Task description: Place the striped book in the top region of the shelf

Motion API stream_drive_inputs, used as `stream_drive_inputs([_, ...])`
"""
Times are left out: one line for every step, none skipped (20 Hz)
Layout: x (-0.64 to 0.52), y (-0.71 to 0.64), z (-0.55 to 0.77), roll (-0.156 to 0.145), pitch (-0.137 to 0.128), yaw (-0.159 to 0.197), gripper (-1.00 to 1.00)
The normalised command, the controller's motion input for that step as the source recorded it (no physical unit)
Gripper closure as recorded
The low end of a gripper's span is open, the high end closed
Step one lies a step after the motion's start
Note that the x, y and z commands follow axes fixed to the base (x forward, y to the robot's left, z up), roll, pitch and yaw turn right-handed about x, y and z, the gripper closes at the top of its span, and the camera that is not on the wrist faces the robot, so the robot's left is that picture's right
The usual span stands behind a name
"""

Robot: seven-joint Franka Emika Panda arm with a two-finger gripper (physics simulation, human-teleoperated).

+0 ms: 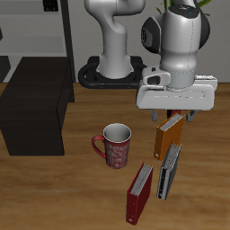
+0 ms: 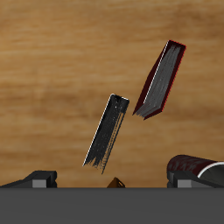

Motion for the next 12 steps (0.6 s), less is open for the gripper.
stream_drive_inputs([0.02, 0.03, -0.11, 0.010, -0.027, -0.080, -1.00])
stream_drive_inputs([0.07, 0.06, -0.30, 0.016, -0.039, 0.002, -1.00])
stream_drive_inputs([0.08, 0.03, -0.20, 0.039, -0.028, -0.070, -1.00])
stream_drive_inputs([0.05, 0.04, -0.16, 0.028, -0.066, -0.015, -1.00])
stream_drive_inputs([0.04, 0.05, -0.15, 0.049, -0.044, -0.062, -1.00])
stream_drive_inputs([-0.15, 0.11, -0.03, 0.092, -0.174, 0.037, -1.00])
stream_drive_inputs([0.33, -0.04, -0.31, -0.035, -0.012, -0.086, -1.00])
stream_drive_inputs([-0.02, -0.02, -0.01, 0.000, 0.000, 0.000, -1.00])
stream_drive_inputs([0.07, 0.01, -0.12, 0.010, 0.006, -0.030, -1.00])
stream_drive_inputs([0.21, 0.06, -0.36, 0.025, -0.016, -0.104, -1.00])
stream_drive_inputs([0.07, -0.01, -0.18, -0.015, -0.035, -0.001, -1.00])
stream_drive_inputs([0.13, 0.13, -0.26, 0.039, -0.007, 0.074, -1.00])
